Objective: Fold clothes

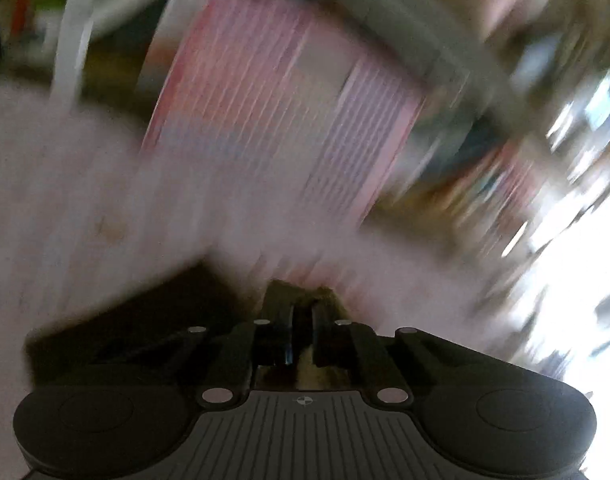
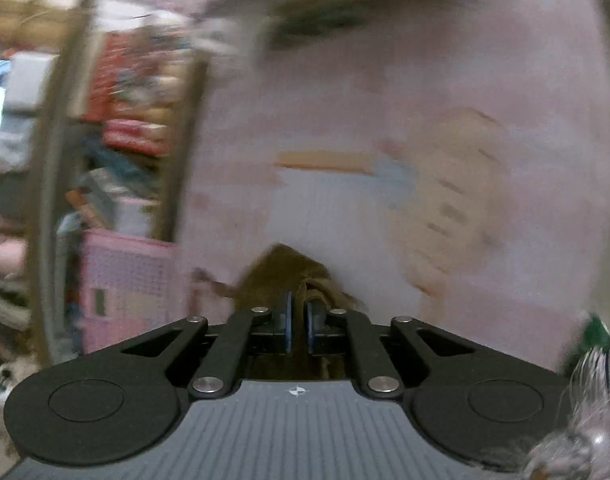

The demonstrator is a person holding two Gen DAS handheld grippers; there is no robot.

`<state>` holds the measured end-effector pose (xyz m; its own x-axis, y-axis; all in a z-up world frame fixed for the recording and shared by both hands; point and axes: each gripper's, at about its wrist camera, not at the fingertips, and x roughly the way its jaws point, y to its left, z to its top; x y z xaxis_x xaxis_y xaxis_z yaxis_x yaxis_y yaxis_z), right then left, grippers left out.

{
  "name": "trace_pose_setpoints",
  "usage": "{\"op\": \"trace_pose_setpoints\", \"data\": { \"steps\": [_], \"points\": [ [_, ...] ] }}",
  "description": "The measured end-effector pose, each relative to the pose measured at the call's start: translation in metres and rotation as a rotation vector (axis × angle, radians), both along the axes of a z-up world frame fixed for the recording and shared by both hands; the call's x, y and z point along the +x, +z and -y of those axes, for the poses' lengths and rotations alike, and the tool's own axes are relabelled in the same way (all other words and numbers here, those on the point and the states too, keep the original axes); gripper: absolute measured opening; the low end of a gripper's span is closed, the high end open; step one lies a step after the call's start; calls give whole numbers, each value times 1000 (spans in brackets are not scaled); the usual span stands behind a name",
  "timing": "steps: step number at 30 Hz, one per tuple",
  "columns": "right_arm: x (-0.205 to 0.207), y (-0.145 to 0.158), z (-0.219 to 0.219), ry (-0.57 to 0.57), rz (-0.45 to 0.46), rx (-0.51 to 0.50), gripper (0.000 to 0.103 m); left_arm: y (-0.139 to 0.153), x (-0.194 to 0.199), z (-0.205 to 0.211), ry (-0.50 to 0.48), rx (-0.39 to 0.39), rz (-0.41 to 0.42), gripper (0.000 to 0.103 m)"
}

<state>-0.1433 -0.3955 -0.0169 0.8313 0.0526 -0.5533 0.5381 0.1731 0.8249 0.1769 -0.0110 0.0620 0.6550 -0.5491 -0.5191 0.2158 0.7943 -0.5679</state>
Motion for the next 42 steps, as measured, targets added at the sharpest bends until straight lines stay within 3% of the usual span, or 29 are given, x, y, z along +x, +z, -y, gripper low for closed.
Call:
{"op": "trace_pose_setpoints", "data": {
  "steps": [2, 3, 4, 6, 7, 8, 10, 13, 15, 16, 19, 24, 28, 33, 36, 37, 40, 42],
  "points": [
    [14, 30, 4, 11, 158, -52, 6, 58, -18, -20, 1, -147, 215, 6],
    [19, 50, 5, 10, 263, -93, 6, 74, -33, -36, 6, -197, 301, 6],
    [20, 64, 7, 9, 350, -107, 6, 83, -50, -53, 15, -233, 375, 0],
    [22, 90, 9, 7, 515, -130, 6, 102, -84, -87, 32, -306, 523, 0],
    [20, 94, 10, 6, 546, -125, 6, 111, -101, -105, 41, -342, 597, 0],
    [19, 91, 12, 12, 545, -107, 6, 105, -115, -120, 59, -319, 604, 0],
    [17, 74, 13, 28, 502, -59, 6, 71, -136, -146, 98, -223, 512, 0],
    [13, 19, 7, 43, 260, 11, 6, -9, -163, -170, 164, -101, 190, 0],
    [7, -20, 2, 36, 55, 43, 6, -50, -182, -173, 197, 19, 39, 0],
    [4, -32, -2, 29, 3, 53, 6, -63, -188, -172, 203, 60, -8, 0],
    [-1, -46, -4, 10, -49, 53, 6, -73, -193, -162, 181, 83, -43, 0],
    [11, -33, -3, 40, -49, -6, 9, -66, -171, -140, 102, 77, -31, 21],
    [7, -28, -7, 44, -51, -7, 9, -62, -137, -103, 38, 58, -42, 24],
    [-13, -33, -2, 4, -56, 27, 11, -70, -113, -71, 37, 67, -95, 43],
    [-28, -30, 7, -48, -51, 20, 26, -78, -102, -65, 63, 41, -148, 50],
    [-35, -27, 11, -75, -49, 11, 41, -81, -99, -64, 71, 32, -165, 50],
    [-40, -16, 14, -74, -51, -45, 45, -91, -90, -66, 108, 2, -223, 53],
    [-39, -9, 13, -55, -54, -90, 45, -99, -85, -71, 157, -46, -275, 64]
  ]
}}
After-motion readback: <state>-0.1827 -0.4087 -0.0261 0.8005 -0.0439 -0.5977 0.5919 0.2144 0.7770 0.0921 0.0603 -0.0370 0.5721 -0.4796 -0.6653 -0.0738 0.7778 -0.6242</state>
